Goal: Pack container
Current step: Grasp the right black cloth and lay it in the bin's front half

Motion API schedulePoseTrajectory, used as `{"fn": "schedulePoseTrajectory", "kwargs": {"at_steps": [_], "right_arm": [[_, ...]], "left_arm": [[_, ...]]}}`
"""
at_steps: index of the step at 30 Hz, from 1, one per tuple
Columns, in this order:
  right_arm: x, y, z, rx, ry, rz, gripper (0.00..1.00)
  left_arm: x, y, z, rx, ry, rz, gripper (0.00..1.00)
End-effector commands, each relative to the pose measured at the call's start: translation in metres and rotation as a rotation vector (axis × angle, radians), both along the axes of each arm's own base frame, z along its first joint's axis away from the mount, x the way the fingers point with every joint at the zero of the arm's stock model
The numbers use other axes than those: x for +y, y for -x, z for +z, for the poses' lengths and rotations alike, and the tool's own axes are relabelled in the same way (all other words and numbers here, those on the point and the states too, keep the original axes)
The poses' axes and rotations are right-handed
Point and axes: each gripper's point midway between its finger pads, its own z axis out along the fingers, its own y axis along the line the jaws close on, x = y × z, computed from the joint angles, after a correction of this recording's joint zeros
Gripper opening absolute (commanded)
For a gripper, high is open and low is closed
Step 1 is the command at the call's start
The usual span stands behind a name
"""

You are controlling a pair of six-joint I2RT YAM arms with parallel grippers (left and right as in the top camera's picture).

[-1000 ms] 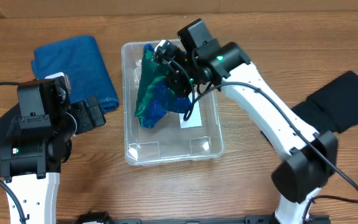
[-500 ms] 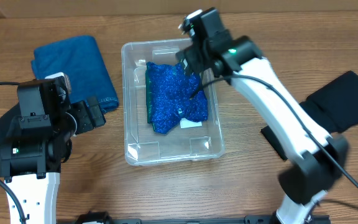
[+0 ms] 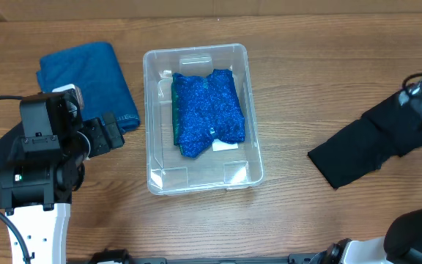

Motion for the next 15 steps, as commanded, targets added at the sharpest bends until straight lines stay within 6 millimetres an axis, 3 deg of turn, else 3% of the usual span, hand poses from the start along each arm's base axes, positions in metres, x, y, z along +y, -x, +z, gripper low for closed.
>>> {"fn": "schedulePoseTrajectory", "kwargs": {"at_steps": [1, 6, 8, 13, 15], "right_arm": [[0.022, 0.019, -0.059, 0.073, -0.120, 0.009, 1.00], [0.042, 0.038, -0.136, 0.091, -0.179, 0.009, 1.00], [0.043, 0.034, -0.155, 0.039, -0.172, 0.016, 1.00], [0.049, 0.015, -0.172, -0.102, -0.183, 0.049, 1.00], [0.050, 0.016, -0.173, -0.101, -0.184, 0.050, 0.87]], "left_arm": [[0.000, -0.003, 0.010, -0.028, -0.025, -0.018, 1.00], [0.000, -0.003, 0.010, -0.028, -0.025, -0.018, 1.00], [0.000, -0.003, 0.010, -0.028, -0.025, -0.018, 1.00], [0.000, -0.003, 0.010, -0.025, -0.025, -0.019, 1.00], [0.000, -0.002, 0.010, -0.025, -0.024, -0.018, 1.00]]}}
